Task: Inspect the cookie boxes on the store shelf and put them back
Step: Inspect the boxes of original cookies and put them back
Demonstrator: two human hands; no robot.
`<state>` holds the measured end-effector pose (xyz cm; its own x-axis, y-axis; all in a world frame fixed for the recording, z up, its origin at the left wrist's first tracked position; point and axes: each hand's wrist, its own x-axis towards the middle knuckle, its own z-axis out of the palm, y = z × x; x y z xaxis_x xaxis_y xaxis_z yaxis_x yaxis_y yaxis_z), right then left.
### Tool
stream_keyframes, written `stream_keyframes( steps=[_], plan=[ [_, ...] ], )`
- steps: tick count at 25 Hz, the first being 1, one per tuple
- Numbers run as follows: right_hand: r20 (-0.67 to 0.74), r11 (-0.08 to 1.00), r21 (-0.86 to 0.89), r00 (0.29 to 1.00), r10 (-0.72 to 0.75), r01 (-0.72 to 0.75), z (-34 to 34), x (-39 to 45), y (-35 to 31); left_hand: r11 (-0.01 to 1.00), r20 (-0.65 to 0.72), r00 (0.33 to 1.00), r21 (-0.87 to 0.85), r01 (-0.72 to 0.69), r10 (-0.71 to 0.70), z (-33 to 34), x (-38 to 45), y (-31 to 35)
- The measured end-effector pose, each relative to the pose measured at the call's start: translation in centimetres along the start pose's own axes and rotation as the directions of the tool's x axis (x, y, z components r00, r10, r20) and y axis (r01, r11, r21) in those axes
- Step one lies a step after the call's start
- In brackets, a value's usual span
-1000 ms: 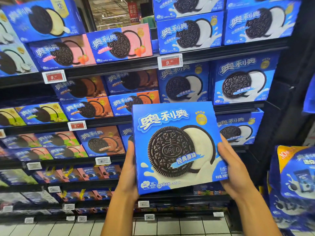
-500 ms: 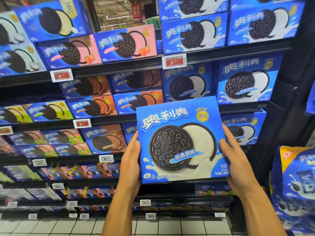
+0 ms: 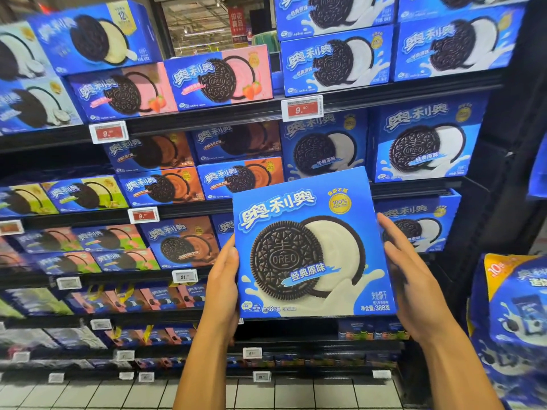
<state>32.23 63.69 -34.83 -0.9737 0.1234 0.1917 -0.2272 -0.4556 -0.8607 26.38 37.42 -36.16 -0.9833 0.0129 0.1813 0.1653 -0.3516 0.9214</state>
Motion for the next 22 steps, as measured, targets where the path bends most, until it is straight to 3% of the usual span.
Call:
stream_keyframes(
  steps=[3, 9, 13, 18, 22],
  plan=[
    [0.024, 0.998, -0.015, 0.998, -0.053, 0.053, 0.9, 0.0, -0.4, 0.996, -0.029, 0.998, 0.068, 0.058, -0.056, -0.7, 0.8, -1.3],
    [0.148, 0.949, -0.302, 0.988, -0.05, 0.094, 3.7, -0.6, -0.3, 0.979, -0.129, 0.978, 0.106, 0.176, -0.162, -1.2, 2.4, -4.0],
    [0.202, 0.908, -0.403, 0.979, -0.037, 0.118, 4.8, -0.8, 0.2, 0.972, -0.184, 0.963, 0.089, 0.216, -0.197, -1.5, 2.4, -4.8],
    [0.207, 0.926, -0.365, 0.978, -0.024, 0.1, 4.7, -0.6, 0.4, 0.971, -0.215, 0.955, 0.076, 0.225, -0.205, -1.8, 2.3, -4.5],
    [0.134, 0.967, -0.249, 0.991, -0.022, 0.055, 3.6, 0.0, 0.1, 0.984, -0.197, 0.97, 0.076, 0.16, -0.143, -2.2, 2.1, -3.0]
  ],
)
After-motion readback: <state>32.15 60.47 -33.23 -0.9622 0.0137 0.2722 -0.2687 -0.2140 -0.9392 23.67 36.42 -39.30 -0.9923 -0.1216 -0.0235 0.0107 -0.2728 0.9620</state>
